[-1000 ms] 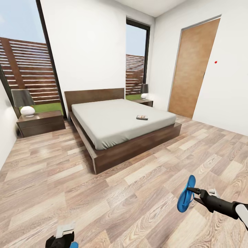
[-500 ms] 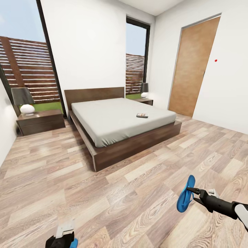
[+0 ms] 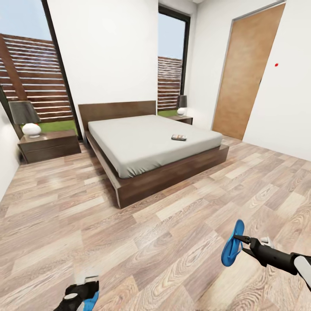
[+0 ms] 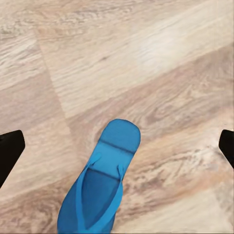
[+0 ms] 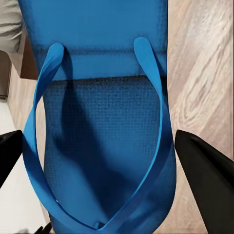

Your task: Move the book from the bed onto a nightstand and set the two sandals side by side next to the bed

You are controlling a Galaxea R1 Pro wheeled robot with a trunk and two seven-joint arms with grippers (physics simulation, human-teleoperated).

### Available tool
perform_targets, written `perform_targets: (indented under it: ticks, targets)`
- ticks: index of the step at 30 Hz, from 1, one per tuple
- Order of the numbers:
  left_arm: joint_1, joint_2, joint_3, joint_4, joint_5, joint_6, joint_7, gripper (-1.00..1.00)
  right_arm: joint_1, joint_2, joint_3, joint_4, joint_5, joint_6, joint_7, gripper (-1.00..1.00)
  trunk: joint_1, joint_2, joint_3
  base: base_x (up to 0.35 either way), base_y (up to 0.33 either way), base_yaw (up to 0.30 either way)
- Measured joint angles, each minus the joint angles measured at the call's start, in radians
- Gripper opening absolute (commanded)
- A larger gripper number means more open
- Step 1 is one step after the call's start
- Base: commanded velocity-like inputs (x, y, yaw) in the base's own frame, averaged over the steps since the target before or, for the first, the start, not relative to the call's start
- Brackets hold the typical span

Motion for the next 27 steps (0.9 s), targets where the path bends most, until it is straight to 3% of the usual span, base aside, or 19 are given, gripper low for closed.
perform_targets:
  ticks: [3,6,7,9,10,14,21,27]
  targets:
    - [-0.026,0.005,-0.001,-0.109,-0.003,0.15,-0.078,1.0,0.0,0.0,0.0,0.0,0.0,0.001,0.0,-1.0,0.001,-0.001,-0.012,0.0,0.0,0.0]
    - [-0.051,0.02,-0.004,-0.154,-0.007,0.2,-0.142,1.0,0.0,0.0,0.0,0.0,0.0,0.002,0.0,-1.0,0.003,-0.001,-0.023,0.0,0.0,0.0]
    - [-0.079,0.053,-0.006,-0.169,-0.048,0.234,-0.192,1.0,0.0,0.0,0.0,0.0,0.0,0.002,0.0,-1.0,0.003,-0.002,-0.027,0.0,0.0,0.0]
    - [-0.09,0.092,-0.006,-0.172,-0.081,0.253,-0.246,1.0,0.0,0.0,0.0,0.0,0.0,0.002,0.0,-1.0,0.004,-0.002,-0.035,0.0,0.0,0.0]
    - [-0.097,0.131,-0.006,-0.174,-0.107,0.265,-0.34,1.0,0.0,0.0,0.0,0.0,0.0,0.003,0.0,-1.0,0.005,-0.002,-0.039,0.0,0.0,0.0]
    - [-0.101,0.172,-0.006,-0.172,-0.122,0.27,-0.45,1.0,0.0,0.0,0.0,0.0,0.0,0.003,0.0,-1.0,0.006,-0.003,-0.054,0.0,0.0,0.0]
    - [-0.102,0.175,-0.008,-0.166,-0.126,0.268,-0.417,1.0,0.0,0.0,0.0,0.0,0.0,0.003,0.001,-1.0,0.009,-0.005,-0.081,0.0,0.0,0.0]
    - [-0.102,0.151,-0.007,-0.165,-0.124,0.265,-0.375,1.0,0.0,0.0,0.0,0.0,0.0,0.003,0.001,-1.0,0.012,-0.006,-0.105,0.0,0.0,0.0]
